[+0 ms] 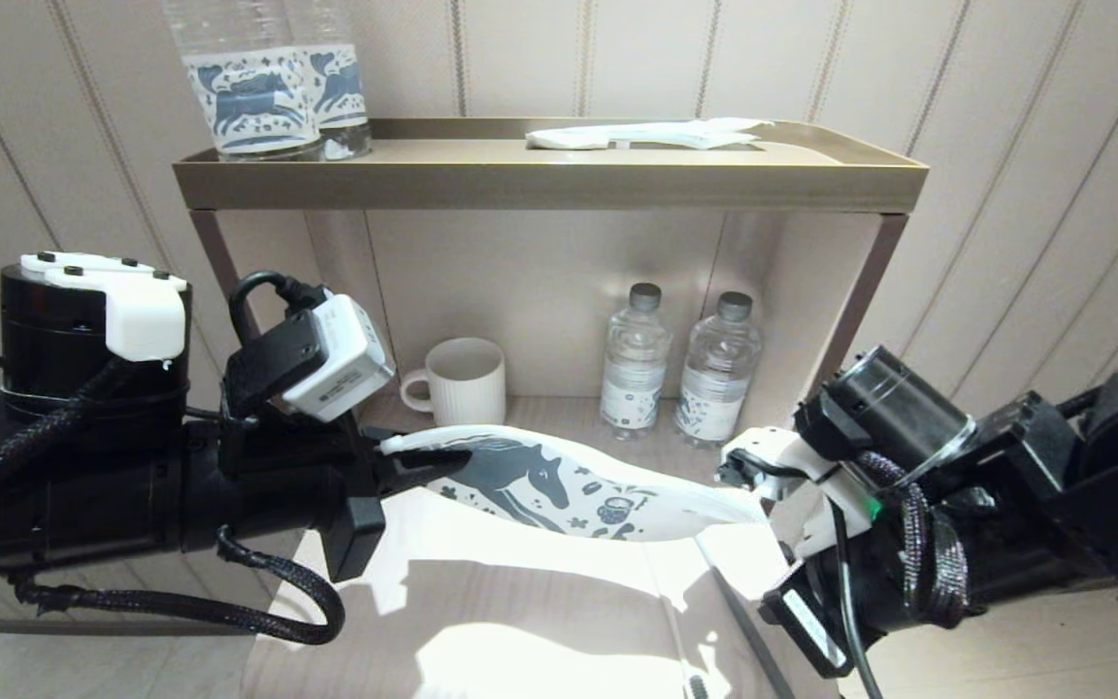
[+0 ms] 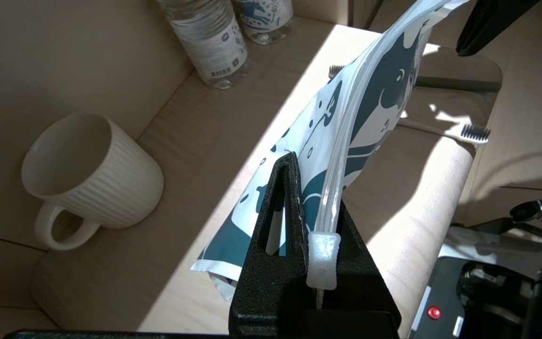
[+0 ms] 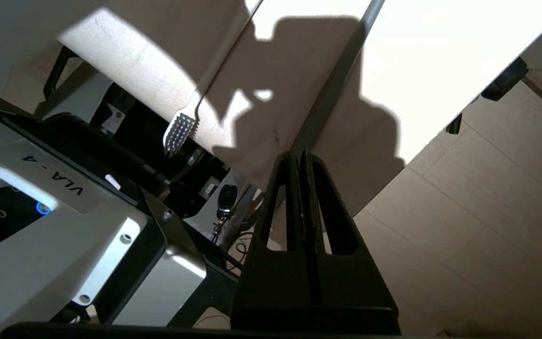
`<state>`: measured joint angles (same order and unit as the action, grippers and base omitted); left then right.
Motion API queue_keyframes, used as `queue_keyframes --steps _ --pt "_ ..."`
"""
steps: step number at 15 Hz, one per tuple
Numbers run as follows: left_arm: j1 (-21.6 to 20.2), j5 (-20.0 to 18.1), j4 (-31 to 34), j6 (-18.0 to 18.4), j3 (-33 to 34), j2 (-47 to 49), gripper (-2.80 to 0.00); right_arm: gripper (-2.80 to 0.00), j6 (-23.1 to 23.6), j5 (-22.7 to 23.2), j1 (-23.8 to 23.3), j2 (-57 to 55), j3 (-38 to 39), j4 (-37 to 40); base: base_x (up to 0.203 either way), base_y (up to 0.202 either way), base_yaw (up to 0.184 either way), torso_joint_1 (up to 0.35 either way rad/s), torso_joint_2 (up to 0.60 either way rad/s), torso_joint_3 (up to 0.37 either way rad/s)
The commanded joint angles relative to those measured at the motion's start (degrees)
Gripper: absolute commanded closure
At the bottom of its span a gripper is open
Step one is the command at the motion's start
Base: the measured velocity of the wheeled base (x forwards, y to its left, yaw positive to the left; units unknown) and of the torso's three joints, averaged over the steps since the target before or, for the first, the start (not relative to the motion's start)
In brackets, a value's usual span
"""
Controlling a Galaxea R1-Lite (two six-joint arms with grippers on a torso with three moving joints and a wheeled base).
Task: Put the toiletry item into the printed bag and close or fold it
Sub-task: Pick up a toothbrush
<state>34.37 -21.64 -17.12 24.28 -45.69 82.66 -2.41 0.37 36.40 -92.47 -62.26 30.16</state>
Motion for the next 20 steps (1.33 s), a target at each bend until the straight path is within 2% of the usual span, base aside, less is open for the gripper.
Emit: queue_keyframes --steps 1,3,4,6,7,20 --pt "0.0 -0.2 -0.1 0.1 0.0 1.0 0.0 0.0 0.0 0.0 -0.1 -2.1 0.3 -0.6 0.0 0.0 0.0 0.0 0.0 0.0" --pt "0.0 -0.2 -0.1 0.1 0.1 1.1 0.0 0.0 0.0 -0.4 -0.1 -3.4 0.0 -1.4 0.0 0.0 0.0 0.0 0.0 0.0" --pt "0.0 -0.2 -0.1 0.1 0.1 1.2 0.0 -2.8 0.1 -0.5 0.0 -3.4 0.3 -1.4 0.0 0.0 0.0 0.0 0.0 0.0" --pt "0.0 -0.2 -0.1 0.3 0.1 1.3 0.0 -2.8 0.0 -0.8 0.2 -3.4 0.1 -1.6 0.0 0.0 0.0 0.0 0.0 0.0" --pt "0.0 -0.2 -0.1 0.3 0.1 1.3 0.0 0.0 0.0 -0.7 0.2 -3.4 0.2 -1.6 0.0 0.0 0.0 0.0 0.0 0.0" --pt "0.0 -0.2 -0.1 0.5 0.3 1.6 0.0 0.0 0.3 -1.1 0.5 -5.1 2.1 -4.7 0.0 0.0 0.0 0.0 0.0 0.0"
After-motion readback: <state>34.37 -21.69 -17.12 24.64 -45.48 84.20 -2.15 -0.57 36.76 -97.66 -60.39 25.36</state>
